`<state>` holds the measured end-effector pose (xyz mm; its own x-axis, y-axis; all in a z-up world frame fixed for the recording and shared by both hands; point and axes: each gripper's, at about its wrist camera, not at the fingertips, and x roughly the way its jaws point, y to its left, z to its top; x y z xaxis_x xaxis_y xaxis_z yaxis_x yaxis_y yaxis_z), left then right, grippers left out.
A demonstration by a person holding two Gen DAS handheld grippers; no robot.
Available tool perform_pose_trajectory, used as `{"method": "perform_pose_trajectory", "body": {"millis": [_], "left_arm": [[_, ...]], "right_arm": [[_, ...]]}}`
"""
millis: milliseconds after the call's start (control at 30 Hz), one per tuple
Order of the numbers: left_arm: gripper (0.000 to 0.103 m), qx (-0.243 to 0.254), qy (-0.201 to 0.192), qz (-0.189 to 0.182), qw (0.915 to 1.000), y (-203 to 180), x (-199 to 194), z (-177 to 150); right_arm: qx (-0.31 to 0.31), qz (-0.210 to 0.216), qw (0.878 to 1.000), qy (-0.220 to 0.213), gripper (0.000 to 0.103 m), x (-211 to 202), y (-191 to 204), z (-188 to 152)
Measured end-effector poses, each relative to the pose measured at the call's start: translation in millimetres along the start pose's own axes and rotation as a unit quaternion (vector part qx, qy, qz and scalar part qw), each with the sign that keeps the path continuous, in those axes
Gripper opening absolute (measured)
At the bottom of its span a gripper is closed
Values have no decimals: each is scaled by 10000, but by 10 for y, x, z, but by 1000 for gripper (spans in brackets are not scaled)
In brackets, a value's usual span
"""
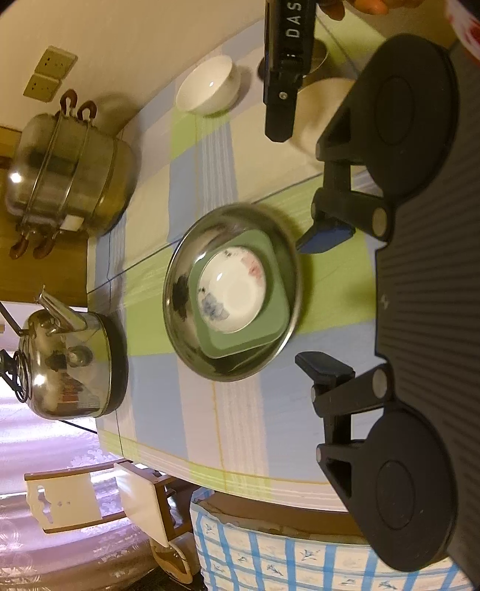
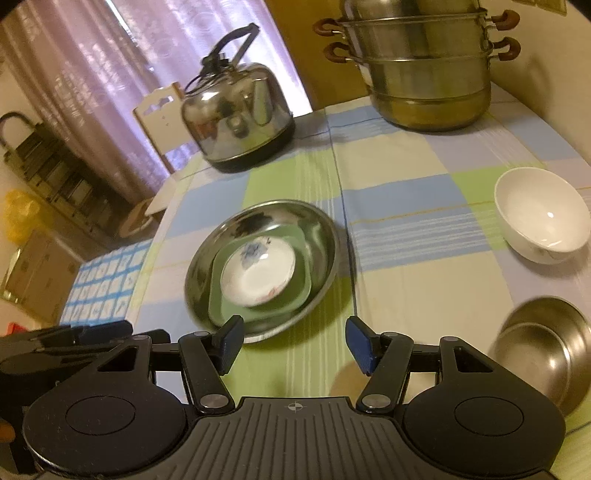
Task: Organize plates and bowls
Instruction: 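Withdraw the right gripper from the stacked plates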
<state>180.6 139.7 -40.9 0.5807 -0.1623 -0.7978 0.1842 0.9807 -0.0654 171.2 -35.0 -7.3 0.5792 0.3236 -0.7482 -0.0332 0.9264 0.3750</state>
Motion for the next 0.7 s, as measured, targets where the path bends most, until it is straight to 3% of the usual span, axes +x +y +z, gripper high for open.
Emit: {"method": "perform_pose_trajectory", "body": {"millis": [333,700], "left_arm": [[58,-129,167,68,9998,-340,-334,-427],[58,-132,257,77,9996,-812,-507,-704]], "right_arm": [[-383,113,9988,280,61,-394,-101,-398],[-410,83,9978,518,61,-706,-415,-633]]}}
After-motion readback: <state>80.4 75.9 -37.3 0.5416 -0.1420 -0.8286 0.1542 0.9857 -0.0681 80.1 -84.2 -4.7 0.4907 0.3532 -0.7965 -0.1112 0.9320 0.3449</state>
